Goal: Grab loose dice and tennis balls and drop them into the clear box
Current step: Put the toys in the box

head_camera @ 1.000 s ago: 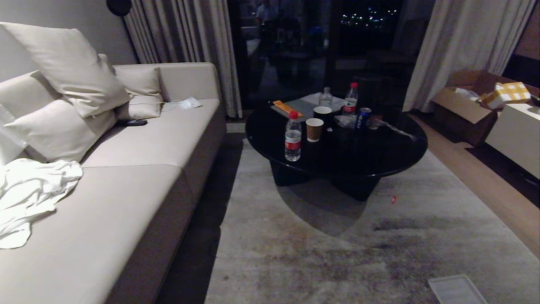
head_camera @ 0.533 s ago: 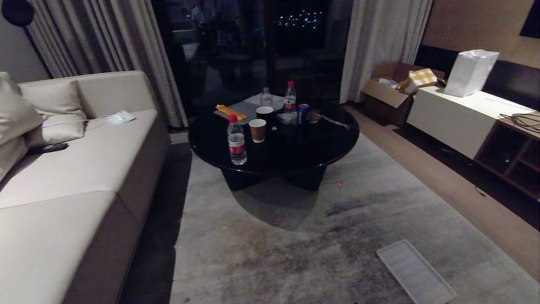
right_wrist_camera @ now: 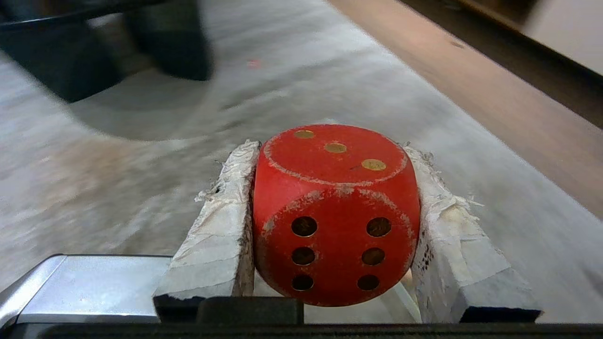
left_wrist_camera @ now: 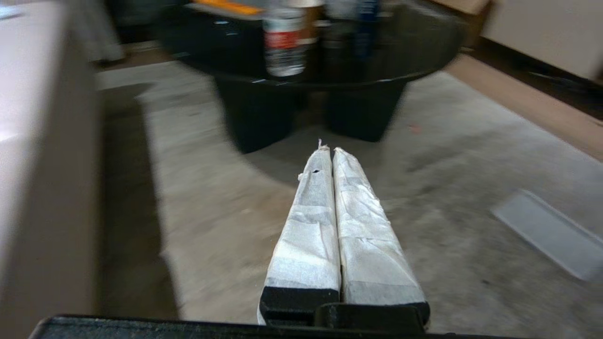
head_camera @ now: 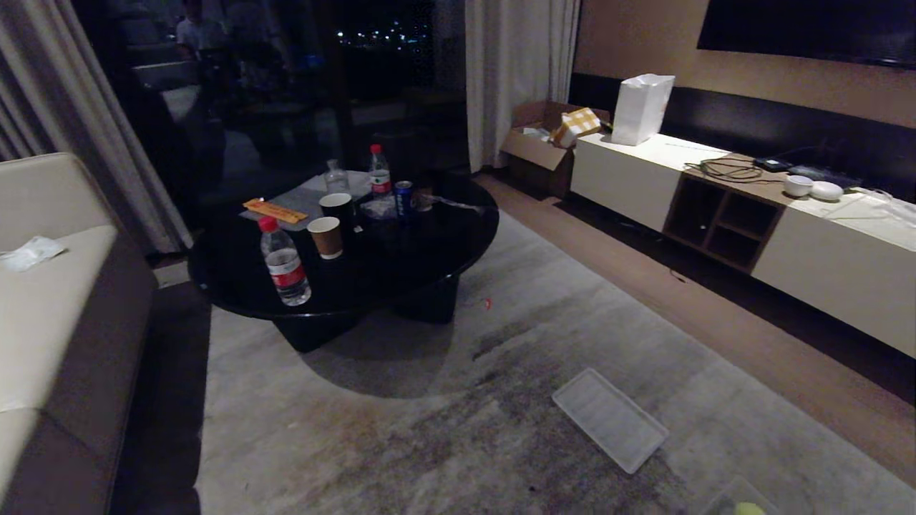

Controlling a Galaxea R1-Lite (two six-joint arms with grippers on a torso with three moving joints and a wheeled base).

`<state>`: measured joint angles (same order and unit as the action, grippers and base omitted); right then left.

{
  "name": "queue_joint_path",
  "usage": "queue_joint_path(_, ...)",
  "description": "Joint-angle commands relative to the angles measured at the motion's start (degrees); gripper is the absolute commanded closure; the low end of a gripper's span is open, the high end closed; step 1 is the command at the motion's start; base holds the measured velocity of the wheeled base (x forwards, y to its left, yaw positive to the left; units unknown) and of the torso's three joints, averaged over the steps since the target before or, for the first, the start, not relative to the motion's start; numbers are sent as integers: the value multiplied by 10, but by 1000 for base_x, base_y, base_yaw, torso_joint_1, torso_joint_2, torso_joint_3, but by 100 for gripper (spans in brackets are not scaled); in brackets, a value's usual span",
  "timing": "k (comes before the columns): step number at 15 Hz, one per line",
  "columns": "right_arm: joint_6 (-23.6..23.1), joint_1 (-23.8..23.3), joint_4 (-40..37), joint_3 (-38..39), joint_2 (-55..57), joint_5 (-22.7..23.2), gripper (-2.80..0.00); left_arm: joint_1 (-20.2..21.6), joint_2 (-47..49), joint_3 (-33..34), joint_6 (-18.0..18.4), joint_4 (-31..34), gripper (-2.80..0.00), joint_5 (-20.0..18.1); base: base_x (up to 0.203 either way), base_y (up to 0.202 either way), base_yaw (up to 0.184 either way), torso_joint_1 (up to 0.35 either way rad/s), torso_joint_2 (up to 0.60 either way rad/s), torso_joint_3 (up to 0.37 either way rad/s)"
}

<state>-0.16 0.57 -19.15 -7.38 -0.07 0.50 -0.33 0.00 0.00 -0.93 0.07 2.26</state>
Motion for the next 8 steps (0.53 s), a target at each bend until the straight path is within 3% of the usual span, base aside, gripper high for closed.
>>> queue_joint_path(1, 0, 0, -1, 0, 1, 0, 0, 0, 1, 1, 0, 0, 0, 0, -2, 11, -166, 2, 2, 3)
queue_joint_path(8, 0, 0, -1, 0, 1, 0, 0, 0, 1, 1, 0, 0, 0, 0, 1, 11, -164, 4, 0, 3)
